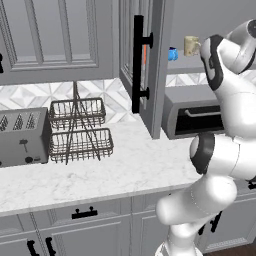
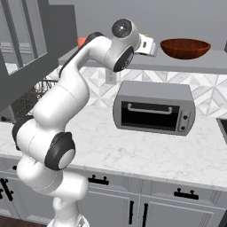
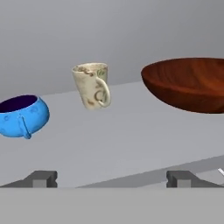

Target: Gather all objects into one cabinet and sort the glasses and bowls to opposite sides.

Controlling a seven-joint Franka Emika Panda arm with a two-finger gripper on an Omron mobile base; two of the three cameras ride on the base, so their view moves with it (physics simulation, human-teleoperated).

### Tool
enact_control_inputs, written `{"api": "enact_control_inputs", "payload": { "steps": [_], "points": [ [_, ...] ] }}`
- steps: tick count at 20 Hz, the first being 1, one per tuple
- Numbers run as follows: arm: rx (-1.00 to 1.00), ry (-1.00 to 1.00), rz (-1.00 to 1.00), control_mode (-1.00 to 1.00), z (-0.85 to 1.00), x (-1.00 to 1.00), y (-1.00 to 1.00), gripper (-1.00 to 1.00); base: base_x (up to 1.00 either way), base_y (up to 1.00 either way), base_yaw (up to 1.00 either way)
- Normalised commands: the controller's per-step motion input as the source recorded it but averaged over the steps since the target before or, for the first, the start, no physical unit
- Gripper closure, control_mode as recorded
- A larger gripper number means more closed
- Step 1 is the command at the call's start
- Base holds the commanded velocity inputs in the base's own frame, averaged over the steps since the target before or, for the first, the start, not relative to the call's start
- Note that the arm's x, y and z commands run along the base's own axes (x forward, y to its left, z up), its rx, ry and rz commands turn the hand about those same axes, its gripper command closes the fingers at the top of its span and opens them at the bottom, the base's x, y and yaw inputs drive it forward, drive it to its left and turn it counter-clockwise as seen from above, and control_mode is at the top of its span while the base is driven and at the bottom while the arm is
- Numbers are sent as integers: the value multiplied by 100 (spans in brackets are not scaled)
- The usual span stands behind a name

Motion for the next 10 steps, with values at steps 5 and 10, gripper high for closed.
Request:
{"api": "enact_control_inputs", "payload": {
  "steps": [5, 10],
  "points": [
    [12, -4, 0, -100, -1, 21, 0, -100, 0, 0, 0],
    [2, -6, 3, -100, -1, 51, -3, -100, 0, 0, 0]
  ]
}}
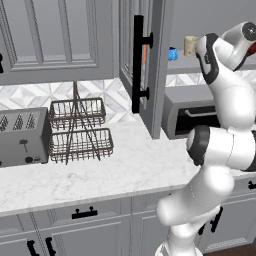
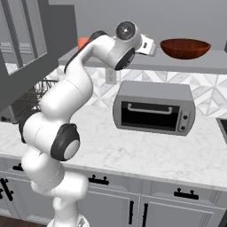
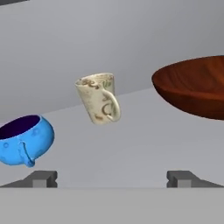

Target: Gather all objects into one cabinet and sort the glasses and bowls to opposite sides.

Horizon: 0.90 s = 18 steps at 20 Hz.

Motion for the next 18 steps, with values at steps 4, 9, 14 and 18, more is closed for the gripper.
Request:
{"api": "enact_control_inputs", "payload": {
  "steps": [4, 9, 14, 18],
  "points": [
    [0, 0, 7, -100, -3, 55, 0, -100, 0, 0, 0],
    [0, 0, 10, -100, 0, 37, -20, -100, 0, 0, 0],
    [0, 0, 9, -100, -1, 33, -20, -100, 0, 0, 0],
    [0, 1, 10, -100, -4, 44, -1, -100, 0, 0, 0]
  ]
}}
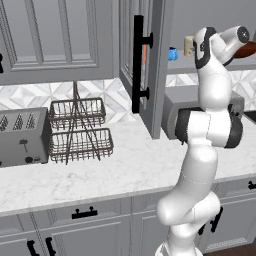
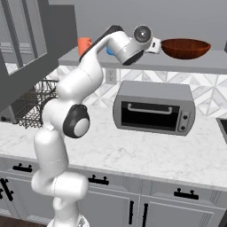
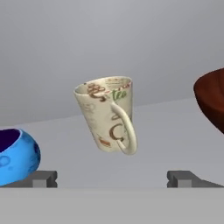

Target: Gather all objects into one cabinet and sort the glasses and bowls to opposite sides.

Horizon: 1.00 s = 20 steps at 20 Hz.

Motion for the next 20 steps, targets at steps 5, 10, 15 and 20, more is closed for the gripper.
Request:
{"api": "enact_control_inputs", "payload": {
  "steps": [5, 10, 15, 20],
  "points": [
    [0, 1, 9, -100, 0, 30, 0, -100, 0, 0, 0],
    [0, 0, 6, -100, 0, 12, -4, -100, 0, 0, 0],
    [0, 0, 3, -100, -3, 8, 0, -100, 0, 0, 0],
    [0, 0, 0, -100, -5, 17, 0, -100, 0, 0, 0]
  ]
}}
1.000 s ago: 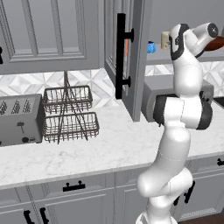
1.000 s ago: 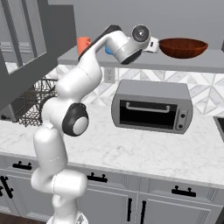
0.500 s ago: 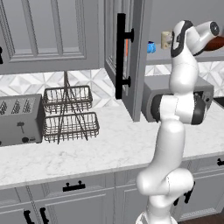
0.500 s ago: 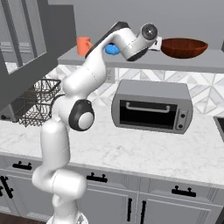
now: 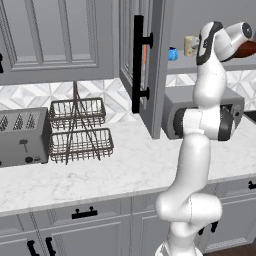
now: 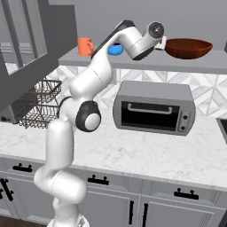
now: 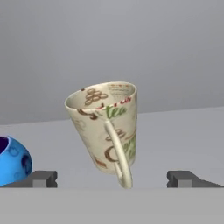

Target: Gather all objects into one cabinet and sort the glasses and bowls to opposite sides.

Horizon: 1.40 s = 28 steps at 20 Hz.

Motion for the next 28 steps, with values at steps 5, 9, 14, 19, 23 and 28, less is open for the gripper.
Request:
{"api": "enact_control_inputs", "payload": {
  "steps": [5, 9, 14, 19, 23, 28],
  "points": [
    [0, 0, 0, -100, -15, 22, 1, -100, 0, 0, 0],
    [0, 0, 0, -100, -15, 14, 0, 100, 0, 0, 0],
    [0, 0, 0, -100, -3, 2, 0, 100, 0, 0, 0],
    [0, 0, 0, -100, 0, 1, 0, 100, 0, 0, 0],
    [0, 0, 0, -100, 0, -10, 0, 100, 0, 0, 0],
    [0, -2, 0, -100, -2, -52, 0, 100, 0, 0, 0]
  ]
}}
